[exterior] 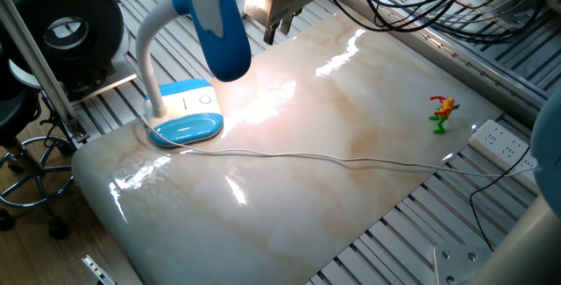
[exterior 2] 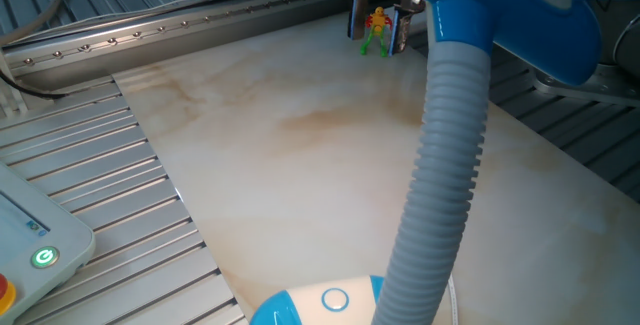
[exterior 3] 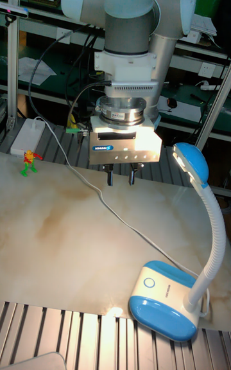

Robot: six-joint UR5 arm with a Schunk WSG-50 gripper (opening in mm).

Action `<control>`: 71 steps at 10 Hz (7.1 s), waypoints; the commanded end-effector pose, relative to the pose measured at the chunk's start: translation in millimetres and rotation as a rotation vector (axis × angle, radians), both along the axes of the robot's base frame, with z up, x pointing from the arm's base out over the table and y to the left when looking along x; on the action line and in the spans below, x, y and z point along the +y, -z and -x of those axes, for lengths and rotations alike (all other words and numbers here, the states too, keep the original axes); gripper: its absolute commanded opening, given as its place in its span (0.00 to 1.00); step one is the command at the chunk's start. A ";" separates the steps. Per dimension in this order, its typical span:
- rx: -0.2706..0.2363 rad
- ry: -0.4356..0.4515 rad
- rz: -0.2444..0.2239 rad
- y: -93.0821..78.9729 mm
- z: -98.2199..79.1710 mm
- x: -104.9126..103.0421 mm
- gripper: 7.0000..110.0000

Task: Turn off the desk lamp by pressing the button

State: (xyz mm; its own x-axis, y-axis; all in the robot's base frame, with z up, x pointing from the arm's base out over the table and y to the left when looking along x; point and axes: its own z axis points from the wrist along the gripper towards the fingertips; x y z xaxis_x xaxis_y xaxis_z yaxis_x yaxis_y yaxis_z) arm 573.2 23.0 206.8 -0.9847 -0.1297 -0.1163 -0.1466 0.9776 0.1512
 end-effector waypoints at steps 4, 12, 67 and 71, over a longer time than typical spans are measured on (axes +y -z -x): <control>-0.136 0.077 -0.086 -11.5 -36.6 16.5 0.36; -0.018 0.015 -0.068 -5.3 -5.2 15.2 0.36; -0.149 -0.247 0.107 133.4 -75.0 14.6 0.36; -0.156 -0.243 0.085 131.2 -77.2 20.4 0.36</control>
State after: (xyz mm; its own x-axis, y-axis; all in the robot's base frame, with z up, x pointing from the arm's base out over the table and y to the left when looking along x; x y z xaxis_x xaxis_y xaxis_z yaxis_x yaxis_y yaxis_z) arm 646.6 42.9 73.6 -0.8923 -0.3877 -0.2312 -0.4033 0.9148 0.0227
